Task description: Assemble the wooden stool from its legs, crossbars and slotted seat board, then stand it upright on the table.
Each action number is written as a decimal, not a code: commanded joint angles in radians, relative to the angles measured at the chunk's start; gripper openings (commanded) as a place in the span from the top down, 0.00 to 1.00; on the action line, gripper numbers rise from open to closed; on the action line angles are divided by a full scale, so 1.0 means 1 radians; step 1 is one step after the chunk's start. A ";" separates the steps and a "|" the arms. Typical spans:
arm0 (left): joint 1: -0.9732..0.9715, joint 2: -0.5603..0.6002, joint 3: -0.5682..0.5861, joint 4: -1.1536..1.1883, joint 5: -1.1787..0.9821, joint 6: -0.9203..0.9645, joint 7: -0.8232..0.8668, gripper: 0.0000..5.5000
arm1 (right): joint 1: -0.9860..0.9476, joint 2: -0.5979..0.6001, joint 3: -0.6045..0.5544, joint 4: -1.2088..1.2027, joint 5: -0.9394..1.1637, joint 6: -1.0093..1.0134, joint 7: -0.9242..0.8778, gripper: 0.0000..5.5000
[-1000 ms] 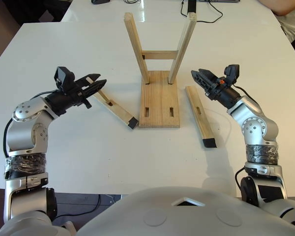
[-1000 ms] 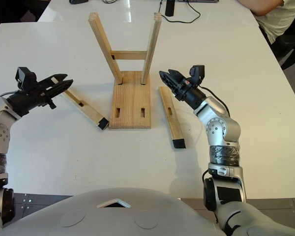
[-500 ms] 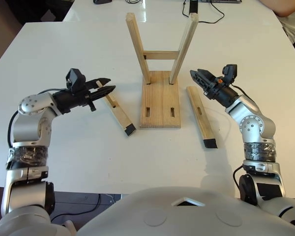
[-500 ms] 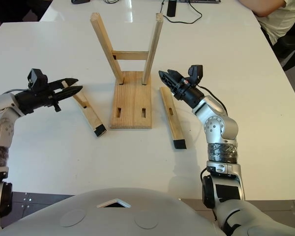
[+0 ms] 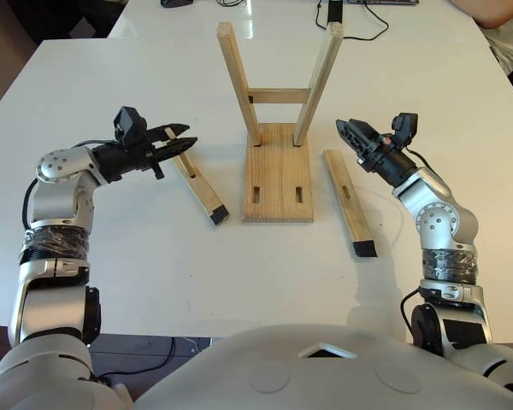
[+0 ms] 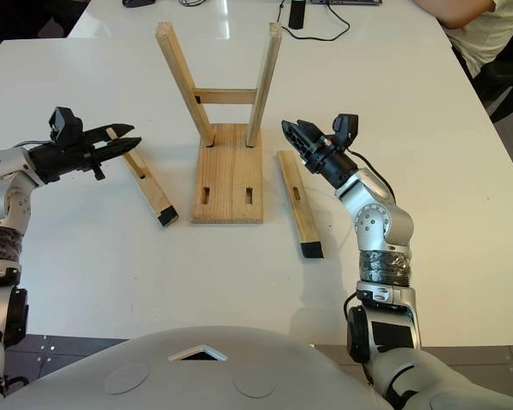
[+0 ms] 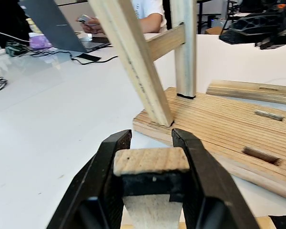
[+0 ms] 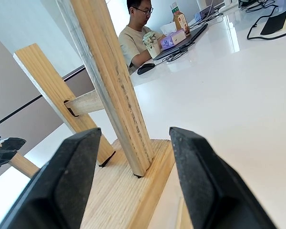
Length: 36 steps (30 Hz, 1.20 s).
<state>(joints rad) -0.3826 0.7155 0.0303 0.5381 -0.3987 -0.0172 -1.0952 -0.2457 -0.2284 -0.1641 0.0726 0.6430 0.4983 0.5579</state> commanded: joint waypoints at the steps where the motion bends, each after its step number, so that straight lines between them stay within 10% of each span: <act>1: 0.030 0.010 0.054 0.033 0.036 0.087 0.105 0.61 | -0.017 0.013 -0.026 0.010 -0.008 -0.024 -0.024 0.52; 12: 0.492 0.039 0.346 -0.496 -0.038 0.219 0.243 0.53 | 0.030 -0.001 -0.117 0.015 -0.032 -0.077 -0.084 0.52; 23: -0.014 -0.300 0.419 -0.555 -0.039 0.277 0.998 0.53 | -0.092 0.026 -0.045 0.123 -0.112 -0.126 -0.085 0.52; 36: -0.026 -0.427 0.292 -0.177 0.113 0.350 1.115 0.53 | -0.120 0.089 0.007 0.181 -0.172 -0.200 -0.094 0.52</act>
<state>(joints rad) -0.4587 0.3075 0.3343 0.2012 -0.3184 0.2948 0.0251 -0.3649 -0.1507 -0.1621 0.2481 0.4876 0.3096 0.4691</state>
